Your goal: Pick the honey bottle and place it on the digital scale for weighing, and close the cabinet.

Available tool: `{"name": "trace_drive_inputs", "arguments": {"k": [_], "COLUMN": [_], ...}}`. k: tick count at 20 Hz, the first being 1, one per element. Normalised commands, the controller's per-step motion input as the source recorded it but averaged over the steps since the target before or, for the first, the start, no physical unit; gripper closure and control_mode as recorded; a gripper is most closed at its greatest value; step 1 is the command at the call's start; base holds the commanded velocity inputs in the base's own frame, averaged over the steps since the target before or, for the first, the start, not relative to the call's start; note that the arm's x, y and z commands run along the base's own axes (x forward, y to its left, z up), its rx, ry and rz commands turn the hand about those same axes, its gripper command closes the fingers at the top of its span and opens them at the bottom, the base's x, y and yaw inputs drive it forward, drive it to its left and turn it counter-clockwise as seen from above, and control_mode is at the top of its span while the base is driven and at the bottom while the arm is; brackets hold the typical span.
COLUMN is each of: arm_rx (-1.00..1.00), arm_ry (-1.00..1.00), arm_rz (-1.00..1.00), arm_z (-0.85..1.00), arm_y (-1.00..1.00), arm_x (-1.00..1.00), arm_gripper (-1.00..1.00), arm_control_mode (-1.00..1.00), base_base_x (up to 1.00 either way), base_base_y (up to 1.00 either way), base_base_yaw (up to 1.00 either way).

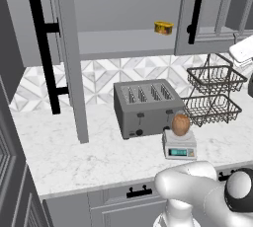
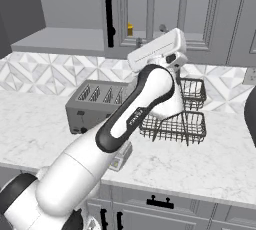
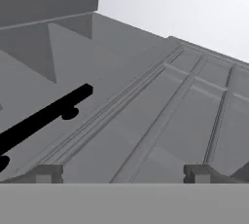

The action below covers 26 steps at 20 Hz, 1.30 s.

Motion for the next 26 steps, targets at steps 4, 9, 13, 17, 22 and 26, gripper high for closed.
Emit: {"name": "trace_drive_inputs", "arguments": {"k": [4, 9, 13, 17, 22, 26], "arm_rx": [-0.30, -0.26, -0.21, 0.00, 0.09, 0.11], "arm_ry": [-0.21, -0.53, -0.61, -0.33, -0.10, -0.07], "arm_rz": [0.11, 0.17, 0.25, 0.04, -0.07, -0.07], "arm_z": [0.08, 0.00, -0.34, -0.53, -0.33, -0.20], "arm_y": [0.26, 0.34, 0.45, 0.68, 0.89, 0.77], "arm_x": [-0.76, -0.79, -0.57, -0.02, 0.07, 0.01], "arm_gripper": [-1.00, -1.00, -1.00, -1.00, -1.00, -1.00], "arm_control_mode": [-1.00, -1.00, -1.00, -1.00, -1.00, -1.00], "base_base_x": [0.00, 0.00, 0.00, 0.00, 0.00, 0.00], "base_base_y": [0.00, 0.00, 0.00, 0.00, 0.00, 0.00], "base_base_yaw": [0.00, 0.00, 0.00, 0.00, 0.00, 0.00]}}
